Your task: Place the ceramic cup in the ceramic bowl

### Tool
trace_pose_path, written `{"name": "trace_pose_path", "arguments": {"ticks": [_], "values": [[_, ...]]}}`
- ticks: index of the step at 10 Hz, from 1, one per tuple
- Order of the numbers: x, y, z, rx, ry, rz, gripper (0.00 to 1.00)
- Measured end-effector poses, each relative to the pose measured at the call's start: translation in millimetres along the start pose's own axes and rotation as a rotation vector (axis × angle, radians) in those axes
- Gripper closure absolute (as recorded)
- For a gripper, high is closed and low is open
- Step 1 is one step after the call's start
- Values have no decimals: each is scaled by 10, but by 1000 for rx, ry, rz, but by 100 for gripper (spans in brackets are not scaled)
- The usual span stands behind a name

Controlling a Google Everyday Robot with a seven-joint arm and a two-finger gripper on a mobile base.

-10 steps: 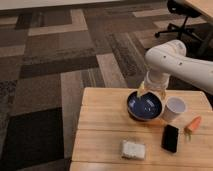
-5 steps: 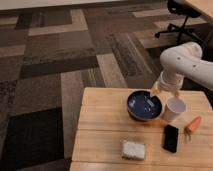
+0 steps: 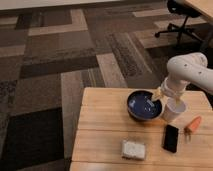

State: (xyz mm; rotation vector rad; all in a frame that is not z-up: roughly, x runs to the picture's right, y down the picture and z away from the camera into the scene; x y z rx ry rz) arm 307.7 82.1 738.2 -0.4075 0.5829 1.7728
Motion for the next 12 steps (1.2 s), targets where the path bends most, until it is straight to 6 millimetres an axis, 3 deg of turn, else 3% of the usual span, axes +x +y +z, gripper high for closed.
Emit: {"name": "trace_pose_path", "arguments": {"ticks": [1, 2, 3, 4, 5, 7, 10, 12], "values": [[-15, -55, 57, 1, 6, 12, 38], [-27, -80, 85, 3, 9, 19, 49], [-36, -117, 122, 18, 15, 25, 69], [-37, -119, 127, 23, 18, 25, 77], [-29, -124, 132, 34, 26, 24, 95], [-42, -170, 45, 75, 21, 27, 100], [-68, -318, -529, 253, -41, 95, 100], [-62, -160, -726, 285, -61, 97, 100]]}}
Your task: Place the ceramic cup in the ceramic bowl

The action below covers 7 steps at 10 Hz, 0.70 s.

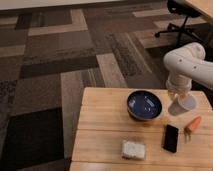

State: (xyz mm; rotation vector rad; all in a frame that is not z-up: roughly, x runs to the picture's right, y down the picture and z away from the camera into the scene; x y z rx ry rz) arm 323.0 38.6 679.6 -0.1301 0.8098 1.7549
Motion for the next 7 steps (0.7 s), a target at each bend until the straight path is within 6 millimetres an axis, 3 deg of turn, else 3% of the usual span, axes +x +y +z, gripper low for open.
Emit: {"name": "trace_pose_path", "arguments": {"ticks": [4, 5, 7], "values": [[31, 637, -141, -46, -4, -132, 100], [47, 906, -169, -74, -10, -207, 100], [65, 1171, -75, -91, -14, -284, 100]]}}
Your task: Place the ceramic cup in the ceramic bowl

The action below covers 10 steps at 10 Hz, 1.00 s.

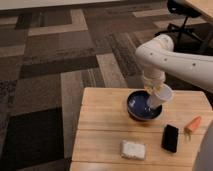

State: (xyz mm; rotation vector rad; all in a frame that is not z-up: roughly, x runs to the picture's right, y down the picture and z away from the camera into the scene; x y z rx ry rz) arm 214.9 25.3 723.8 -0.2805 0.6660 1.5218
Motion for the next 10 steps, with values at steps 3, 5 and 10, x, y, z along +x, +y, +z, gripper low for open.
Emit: {"name": "trace_pose_path", "arguments": {"ticks": [3, 5, 10], "values": [[-36, 212, 171, -6, 2, -63, 100], [-52, 317, 297, -1, 2, -98, 100], [-14, 456, 494, 7, 16, -136, 100]]}}
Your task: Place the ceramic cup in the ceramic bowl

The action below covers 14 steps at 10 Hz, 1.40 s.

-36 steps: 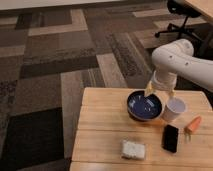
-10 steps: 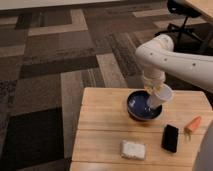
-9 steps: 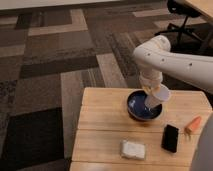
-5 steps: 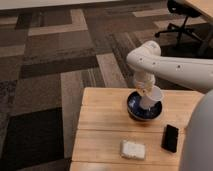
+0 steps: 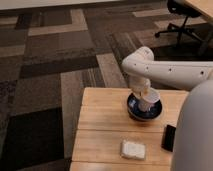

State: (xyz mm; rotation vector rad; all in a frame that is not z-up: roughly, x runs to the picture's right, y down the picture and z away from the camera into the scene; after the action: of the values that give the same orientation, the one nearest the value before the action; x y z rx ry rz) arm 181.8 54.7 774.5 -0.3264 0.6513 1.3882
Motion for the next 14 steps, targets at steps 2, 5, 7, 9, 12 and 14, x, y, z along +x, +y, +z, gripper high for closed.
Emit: {"name": "trace_pose_path", "arguments": {"ticks": [2, 5, 7, 9, 12, 14], "values": [[0, 0, 0, 0, 0, 0, 95], [2, -1, 1, 0, 0, 0, 48], [3, -3, 1, 0, 0, 1, 22], [4, -4, 4, 0, 1, 1, 20], [8, -2, 13, 0, 3, 0, 20], [-2, -10, -25, 5, 1, -3, 20]]}}
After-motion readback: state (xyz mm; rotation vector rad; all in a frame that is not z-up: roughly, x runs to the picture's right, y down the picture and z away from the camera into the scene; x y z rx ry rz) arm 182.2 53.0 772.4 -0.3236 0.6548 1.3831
